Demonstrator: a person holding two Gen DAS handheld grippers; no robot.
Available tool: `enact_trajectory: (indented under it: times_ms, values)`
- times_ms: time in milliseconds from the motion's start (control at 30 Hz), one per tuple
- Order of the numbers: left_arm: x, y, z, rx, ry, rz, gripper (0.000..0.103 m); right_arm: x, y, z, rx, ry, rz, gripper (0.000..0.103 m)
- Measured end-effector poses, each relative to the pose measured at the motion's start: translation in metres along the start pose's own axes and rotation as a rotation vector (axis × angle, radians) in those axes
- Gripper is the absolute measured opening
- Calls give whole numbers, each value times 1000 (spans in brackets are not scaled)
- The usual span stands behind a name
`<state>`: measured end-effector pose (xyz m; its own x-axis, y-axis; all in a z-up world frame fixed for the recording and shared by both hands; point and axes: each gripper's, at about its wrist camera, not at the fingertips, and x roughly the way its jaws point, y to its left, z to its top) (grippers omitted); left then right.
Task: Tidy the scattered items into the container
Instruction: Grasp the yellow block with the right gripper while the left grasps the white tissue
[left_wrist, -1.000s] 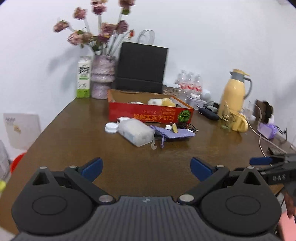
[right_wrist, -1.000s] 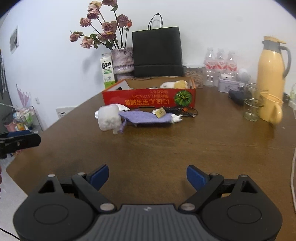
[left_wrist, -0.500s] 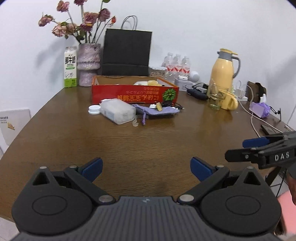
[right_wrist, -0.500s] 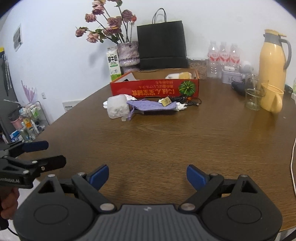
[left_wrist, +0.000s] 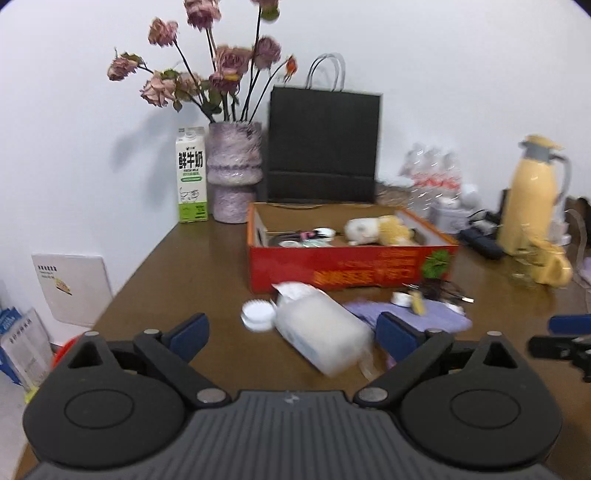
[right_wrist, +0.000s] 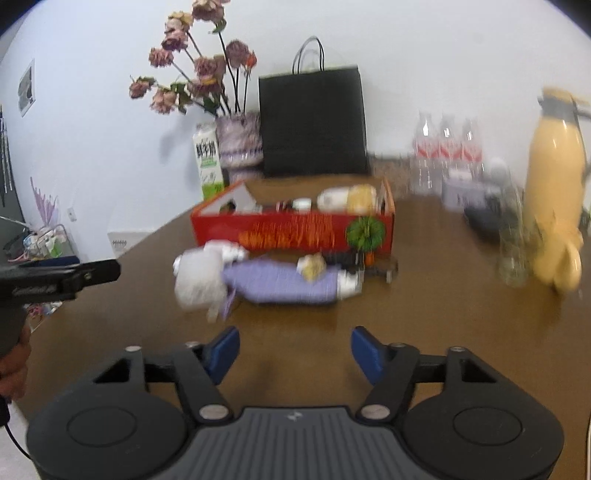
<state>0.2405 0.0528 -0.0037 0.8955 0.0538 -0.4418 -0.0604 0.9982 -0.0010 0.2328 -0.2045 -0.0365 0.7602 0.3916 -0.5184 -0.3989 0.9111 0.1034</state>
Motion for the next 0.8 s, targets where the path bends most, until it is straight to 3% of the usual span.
enact_trajectory:
  times_ms: [67, 267, 500, 600, 733, 800]
  values:
    - [28, 1, 15, 13, 17, 11, 82, 18, -3, 17, -11, -21, -5, 55]
    - [107, 2, 44, 4, 147, -106, 72, 85, -12, 49, -11, 20, 3, 45]
    - [176, -3, 51, 1, 288, -146, 62, 158, -9, 57, -10, 80, 7, 41]
    - [193, -2, 49, -10, 348, -151, 45, 177, -9, 55, -10, 93, 3, 34]
    - [201, -6, 44, 20, 362, -156, 12, 193, -12, 48, -11, 114, -23, 21]
    - [199, -8, 42, 34, 342, -152, 10, 194, -13, 45, -11, 103, -32, 19]
